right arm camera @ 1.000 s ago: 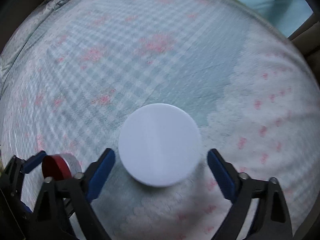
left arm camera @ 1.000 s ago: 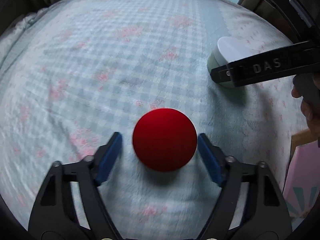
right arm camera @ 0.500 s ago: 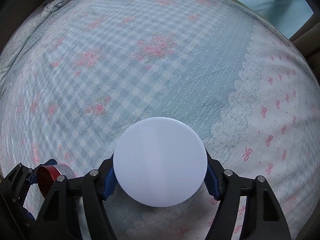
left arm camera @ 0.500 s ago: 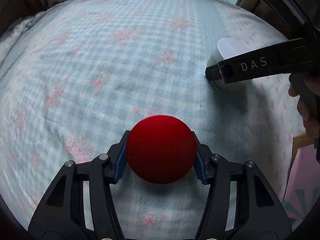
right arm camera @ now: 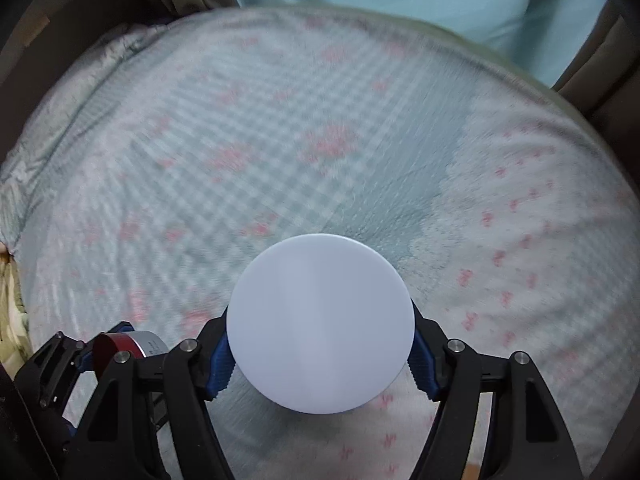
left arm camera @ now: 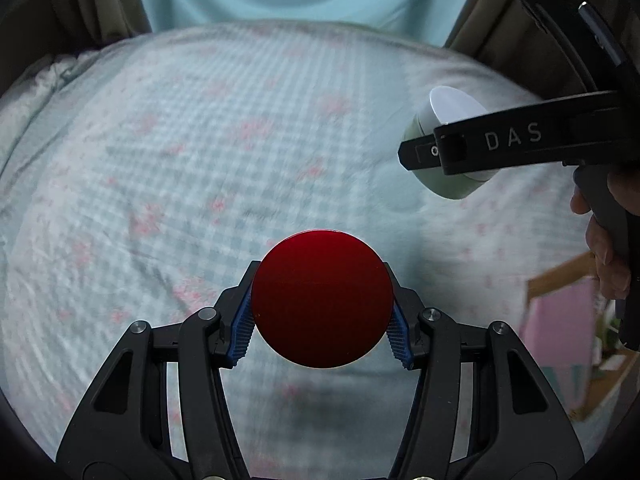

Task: Organize rigid objects
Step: 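Carry the tin and jar into the cardboard box while both tools open to release them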

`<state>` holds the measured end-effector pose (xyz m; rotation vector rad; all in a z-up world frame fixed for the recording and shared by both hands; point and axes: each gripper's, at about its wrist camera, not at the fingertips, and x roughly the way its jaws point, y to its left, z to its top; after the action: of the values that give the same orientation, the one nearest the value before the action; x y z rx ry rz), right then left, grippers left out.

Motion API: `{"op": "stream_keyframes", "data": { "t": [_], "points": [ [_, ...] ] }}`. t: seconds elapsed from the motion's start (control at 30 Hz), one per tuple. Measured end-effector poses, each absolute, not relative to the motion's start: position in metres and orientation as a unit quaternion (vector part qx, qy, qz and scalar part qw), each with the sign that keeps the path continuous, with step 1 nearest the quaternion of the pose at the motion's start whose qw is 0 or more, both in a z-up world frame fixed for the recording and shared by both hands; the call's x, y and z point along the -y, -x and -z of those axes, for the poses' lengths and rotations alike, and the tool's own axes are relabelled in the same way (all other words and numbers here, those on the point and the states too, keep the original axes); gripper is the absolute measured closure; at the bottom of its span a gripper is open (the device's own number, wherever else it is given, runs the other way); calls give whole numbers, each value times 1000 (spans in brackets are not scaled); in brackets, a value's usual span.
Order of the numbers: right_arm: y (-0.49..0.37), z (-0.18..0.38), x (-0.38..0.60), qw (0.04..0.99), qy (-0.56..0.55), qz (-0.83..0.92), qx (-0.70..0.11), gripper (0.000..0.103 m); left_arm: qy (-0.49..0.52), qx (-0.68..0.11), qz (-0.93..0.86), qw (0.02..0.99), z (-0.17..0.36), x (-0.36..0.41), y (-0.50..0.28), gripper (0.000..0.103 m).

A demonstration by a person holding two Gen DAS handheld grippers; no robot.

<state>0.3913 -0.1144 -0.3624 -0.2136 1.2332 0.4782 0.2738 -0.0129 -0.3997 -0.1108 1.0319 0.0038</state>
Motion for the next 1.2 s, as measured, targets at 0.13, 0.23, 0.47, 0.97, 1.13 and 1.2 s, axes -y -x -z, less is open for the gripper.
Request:
{"op": "stream_keyframes", "data": {
  "t": [0.13, 0.23, 0.47, 0.97, 1.13, 1.2],
  "points": [
    [-369, 319, 134, 796, 84, -215, -559, 36, 43, -480, 13, 876, 356, 27, -253, 51],
    [-348, 290, 145, 806, 73, -209, -549, 36, 38, -471, 22, 881, 327, 37, -237, 51],
    [-296, 229, 205, 823, 32, -187, -535, 36, 30, -452, 43, 891, 273, 81, -198, 51],
    [-204, 226, 372, 822, 23, -89, -562, 36, 1, -476, 108, 873, 255, 214, -180, 51],
    [-193, 243, 424, 815, 5, -59, -577, 36, -17, -493, 122, 861, 267, 252, -184, 51],
    [-193, 250, 442, 812, -4, -52, -582, 36, -28, -500, 126, 857, 274, 266, -186, 51]
  ]
}}
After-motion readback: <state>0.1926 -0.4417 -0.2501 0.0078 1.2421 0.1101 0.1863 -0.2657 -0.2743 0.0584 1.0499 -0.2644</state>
